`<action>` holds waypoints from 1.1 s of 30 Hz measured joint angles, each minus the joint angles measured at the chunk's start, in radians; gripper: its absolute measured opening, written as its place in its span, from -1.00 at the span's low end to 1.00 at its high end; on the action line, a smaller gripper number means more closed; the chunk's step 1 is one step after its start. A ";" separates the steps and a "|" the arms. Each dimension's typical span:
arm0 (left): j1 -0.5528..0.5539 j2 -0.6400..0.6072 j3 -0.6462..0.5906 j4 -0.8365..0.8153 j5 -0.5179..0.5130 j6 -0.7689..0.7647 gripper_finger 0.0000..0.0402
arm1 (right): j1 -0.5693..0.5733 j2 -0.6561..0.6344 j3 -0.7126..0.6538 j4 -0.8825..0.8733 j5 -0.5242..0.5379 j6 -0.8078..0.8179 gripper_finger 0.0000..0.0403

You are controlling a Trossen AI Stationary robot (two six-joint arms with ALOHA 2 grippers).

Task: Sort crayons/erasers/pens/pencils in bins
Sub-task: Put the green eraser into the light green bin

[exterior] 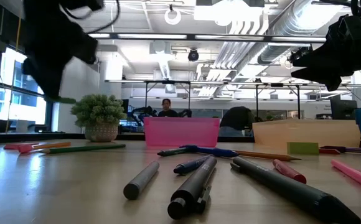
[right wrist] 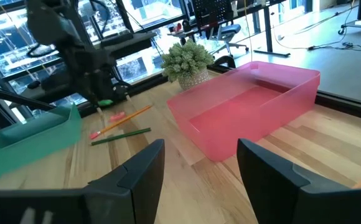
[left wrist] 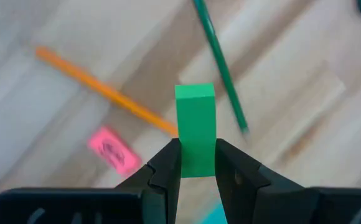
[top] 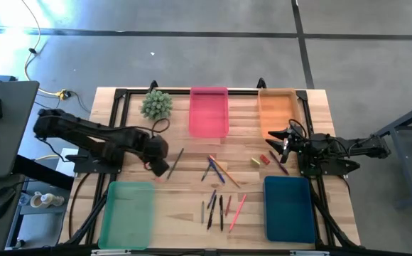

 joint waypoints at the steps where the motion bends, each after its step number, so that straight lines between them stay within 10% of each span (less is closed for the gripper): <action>1: -0.024 -0.027 0.000 -0.027 0.000 -0.024 -0.61 | 0.000 0.001 0.000 0.000 0.000 0.000 -0.04; 15: -0.479 -0.229 0.001 -0.181 0.036 -0.387 -0.61 | 0.000 0.003 0.000 0.000 0.000 0.000 -0.04; 33: -0.844 -0.071 -0.079 0.000 0.050 -0.744 -0.61 | 0.000 0.003 0.000 0.000 0.000 0.001 -0.04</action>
